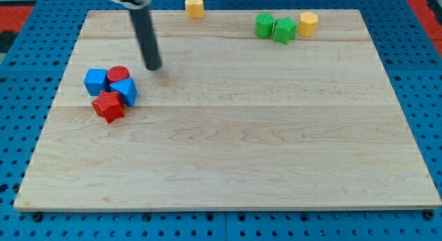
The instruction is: Push the arm towards the center of the board
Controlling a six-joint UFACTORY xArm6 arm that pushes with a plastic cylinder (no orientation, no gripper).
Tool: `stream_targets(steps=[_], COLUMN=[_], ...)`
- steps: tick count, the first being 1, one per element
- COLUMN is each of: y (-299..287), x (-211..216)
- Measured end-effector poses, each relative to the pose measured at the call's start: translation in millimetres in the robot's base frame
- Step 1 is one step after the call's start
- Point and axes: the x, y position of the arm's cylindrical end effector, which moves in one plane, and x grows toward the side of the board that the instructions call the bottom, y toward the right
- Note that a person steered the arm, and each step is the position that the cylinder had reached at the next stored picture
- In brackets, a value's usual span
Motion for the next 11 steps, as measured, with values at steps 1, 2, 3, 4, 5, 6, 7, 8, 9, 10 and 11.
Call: stream_targets(steps=[1,2,3,4,5,6,7,8,9,10,11], y=[41,62,-12,-29,-27,60,80,84,84,84,84], x=[5,6,-56,-146,-161,-155,-45,6,8,8,9])
